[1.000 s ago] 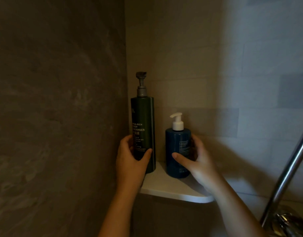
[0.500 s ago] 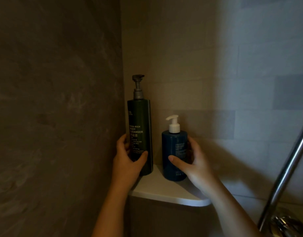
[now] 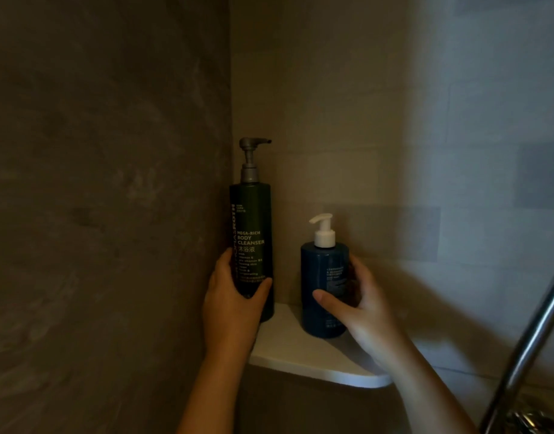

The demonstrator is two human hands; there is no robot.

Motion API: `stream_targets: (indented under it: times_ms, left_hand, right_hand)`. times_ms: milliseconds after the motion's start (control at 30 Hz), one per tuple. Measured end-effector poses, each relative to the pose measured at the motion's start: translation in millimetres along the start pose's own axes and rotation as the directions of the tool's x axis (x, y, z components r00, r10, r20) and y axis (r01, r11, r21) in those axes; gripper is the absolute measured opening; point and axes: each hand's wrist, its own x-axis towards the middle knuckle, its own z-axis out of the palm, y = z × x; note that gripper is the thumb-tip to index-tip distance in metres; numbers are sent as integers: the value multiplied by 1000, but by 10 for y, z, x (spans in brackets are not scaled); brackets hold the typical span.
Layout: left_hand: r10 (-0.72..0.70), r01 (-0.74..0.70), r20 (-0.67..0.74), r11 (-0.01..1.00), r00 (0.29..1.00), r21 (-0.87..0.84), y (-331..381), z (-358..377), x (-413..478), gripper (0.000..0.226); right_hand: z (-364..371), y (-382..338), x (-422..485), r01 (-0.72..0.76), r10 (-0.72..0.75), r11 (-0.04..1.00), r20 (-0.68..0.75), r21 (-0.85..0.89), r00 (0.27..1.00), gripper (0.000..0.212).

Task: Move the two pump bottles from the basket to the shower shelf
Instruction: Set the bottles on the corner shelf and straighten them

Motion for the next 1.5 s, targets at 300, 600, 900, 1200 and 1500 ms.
stream_targets:
  times_ms: [300, 600, 900, 1200, 1500]
  left_hand:
    - [58, -19, -105, 941, 993, 337, 42, -4, -74, 67]
    - [58, 17, -150, 891, 987, 454, 101, 3, -110, 55]
    - [63, 7, -150, 907, 987, 421, 92, -10, -106, 53]
    - [51, -37, -60, 976, 997, 213, 122, -148, -191, 49]
    - [35, 5, 267, 989, 963, -146, 145, -122, -346, 45]
  right_hand:
    - [10, -39, 4, -23, 23, 1000, 5, 4, 1000, 58]
    - [1, -39, -4, -6, 6, 1000, 22, 12, 1000, 55]
    - [2, -5, 1, -45, 44, 999, 7, 20, 999, 61]
    - [-22, -58, 20, -78, 78, 997, 43, 16, 996, 53]
    - [67, -118, 124, -93, 92, 996, 190, -3, 977, 44]
